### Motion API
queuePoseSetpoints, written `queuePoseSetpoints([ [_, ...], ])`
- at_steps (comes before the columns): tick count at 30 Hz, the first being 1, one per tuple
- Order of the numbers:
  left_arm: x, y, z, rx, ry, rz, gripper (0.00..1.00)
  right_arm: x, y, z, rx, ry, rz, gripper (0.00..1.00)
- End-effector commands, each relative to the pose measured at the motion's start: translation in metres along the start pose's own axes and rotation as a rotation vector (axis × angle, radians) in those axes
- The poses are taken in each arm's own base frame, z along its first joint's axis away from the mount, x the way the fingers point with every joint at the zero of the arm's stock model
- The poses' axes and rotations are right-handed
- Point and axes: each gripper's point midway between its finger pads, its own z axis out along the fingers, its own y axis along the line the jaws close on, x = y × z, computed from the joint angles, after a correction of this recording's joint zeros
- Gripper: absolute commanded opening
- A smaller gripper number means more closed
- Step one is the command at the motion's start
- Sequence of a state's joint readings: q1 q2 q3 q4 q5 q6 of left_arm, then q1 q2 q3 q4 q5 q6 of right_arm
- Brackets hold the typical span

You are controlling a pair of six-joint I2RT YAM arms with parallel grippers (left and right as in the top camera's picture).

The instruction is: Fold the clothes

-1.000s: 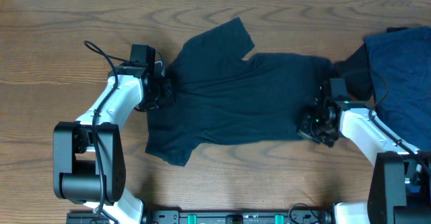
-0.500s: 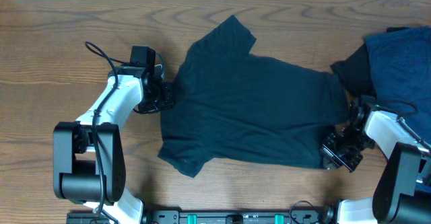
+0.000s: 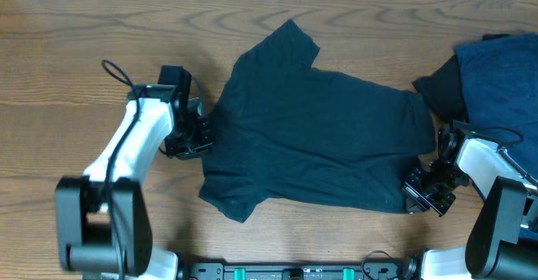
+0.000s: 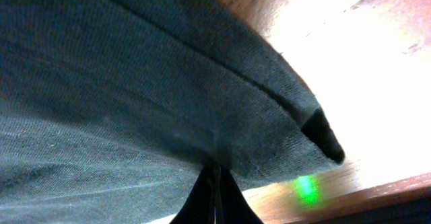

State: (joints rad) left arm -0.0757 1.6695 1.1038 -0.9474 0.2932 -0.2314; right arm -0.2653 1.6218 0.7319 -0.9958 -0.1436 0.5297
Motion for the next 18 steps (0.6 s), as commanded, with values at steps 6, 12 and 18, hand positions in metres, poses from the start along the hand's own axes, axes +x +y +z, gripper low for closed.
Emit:
queuePoseSetpoints([
  [6, 0.043, -0.001, -0.017, -0.011, 0.074, 0.009, 0.24, -0.011, -0.008, 0.000, 0.045, -0.040, -0.007, 0.01],
  [12, 0.082, 0.011, 0.022, -0.055, 0.178, -0.029, 0.23, -0.011, -0.008, 0.000, 0.044, -0.042, -0.007, 0.01],
  [18, 0.105, 0.004, 0.059, 0.029, 0.210, -0.033, 0.22, -0.015, -0.013, -0.001, 0.078, -0.063, 0.001, 0.02],
])
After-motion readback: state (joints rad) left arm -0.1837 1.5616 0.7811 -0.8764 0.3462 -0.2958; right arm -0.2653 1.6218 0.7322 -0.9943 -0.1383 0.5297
